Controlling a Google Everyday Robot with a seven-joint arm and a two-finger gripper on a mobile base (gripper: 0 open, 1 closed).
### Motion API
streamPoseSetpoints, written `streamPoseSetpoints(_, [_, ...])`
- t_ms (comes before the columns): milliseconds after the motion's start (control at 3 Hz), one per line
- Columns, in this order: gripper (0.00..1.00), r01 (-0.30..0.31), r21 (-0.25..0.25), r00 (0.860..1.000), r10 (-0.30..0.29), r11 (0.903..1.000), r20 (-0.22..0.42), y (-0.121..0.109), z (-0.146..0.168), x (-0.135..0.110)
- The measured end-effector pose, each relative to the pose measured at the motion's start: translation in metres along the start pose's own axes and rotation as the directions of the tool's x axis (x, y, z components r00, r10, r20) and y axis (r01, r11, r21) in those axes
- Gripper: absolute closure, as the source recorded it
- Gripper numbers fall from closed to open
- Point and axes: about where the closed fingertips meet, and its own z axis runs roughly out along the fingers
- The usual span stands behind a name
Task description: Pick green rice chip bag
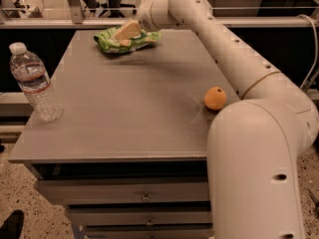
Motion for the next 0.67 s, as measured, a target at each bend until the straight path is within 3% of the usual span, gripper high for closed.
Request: streamPoseSetpoints(667, [0.00, -0.097, -0.038, 0.991, 0.094, 0.9945, -0.091, 0.008, 0.023, 0.042])
